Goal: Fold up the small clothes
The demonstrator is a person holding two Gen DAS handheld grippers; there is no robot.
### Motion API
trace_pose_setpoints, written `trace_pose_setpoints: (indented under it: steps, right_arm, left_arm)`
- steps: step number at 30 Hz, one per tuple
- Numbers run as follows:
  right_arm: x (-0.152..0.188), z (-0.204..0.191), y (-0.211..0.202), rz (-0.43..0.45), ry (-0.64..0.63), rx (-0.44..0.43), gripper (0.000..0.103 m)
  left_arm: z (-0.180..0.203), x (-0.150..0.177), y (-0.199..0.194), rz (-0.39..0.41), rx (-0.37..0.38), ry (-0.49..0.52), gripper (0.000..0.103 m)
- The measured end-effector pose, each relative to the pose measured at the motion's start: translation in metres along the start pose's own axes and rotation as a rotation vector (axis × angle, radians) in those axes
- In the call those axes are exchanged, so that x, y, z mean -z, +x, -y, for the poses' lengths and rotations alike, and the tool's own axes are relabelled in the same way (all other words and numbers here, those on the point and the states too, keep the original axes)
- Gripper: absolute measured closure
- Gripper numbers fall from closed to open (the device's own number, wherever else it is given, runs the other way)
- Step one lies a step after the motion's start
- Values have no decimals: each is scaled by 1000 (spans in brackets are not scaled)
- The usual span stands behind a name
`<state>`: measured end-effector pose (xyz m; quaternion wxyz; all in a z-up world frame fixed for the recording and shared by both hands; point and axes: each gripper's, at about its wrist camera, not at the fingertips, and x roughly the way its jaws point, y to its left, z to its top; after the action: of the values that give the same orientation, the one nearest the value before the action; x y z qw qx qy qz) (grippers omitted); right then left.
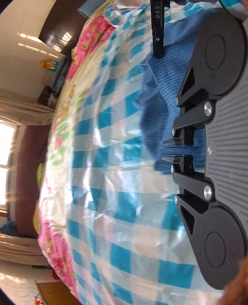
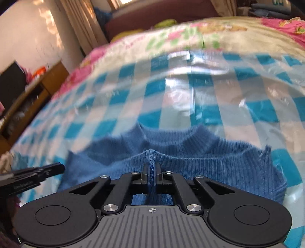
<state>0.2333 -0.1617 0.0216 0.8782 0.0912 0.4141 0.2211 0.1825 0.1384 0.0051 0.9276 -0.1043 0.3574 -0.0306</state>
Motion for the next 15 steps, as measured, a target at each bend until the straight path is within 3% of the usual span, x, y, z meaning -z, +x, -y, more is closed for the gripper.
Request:
trace_pose_setpoints:
  steps: [3,6,8,10,13,15]
  right_arm:
    - [1,5,5,46,27,39,100]
    - [9,15,39,-106,49,70,96]
    - [12,14,36,-86,45,70,96]
    - [9,11,26,-63,40,70,87]
    - [2,-3,10,-14,-1,79,86]
    - [-3,-19,7,-9,-44,29,84]
  left_arm:
    - [-4,2,10,-13,-11,-23,90]
    - [-10,12,15,-59,-3,-62,90]
    - [-14,19,8,-51,-2,-81,90]
    - [-18,23,-1,-41,-9,-94,89]
    - [-28,29,-17,-35,13,-142,88]
    - [-30,36,-27,-36,37,-159,83]
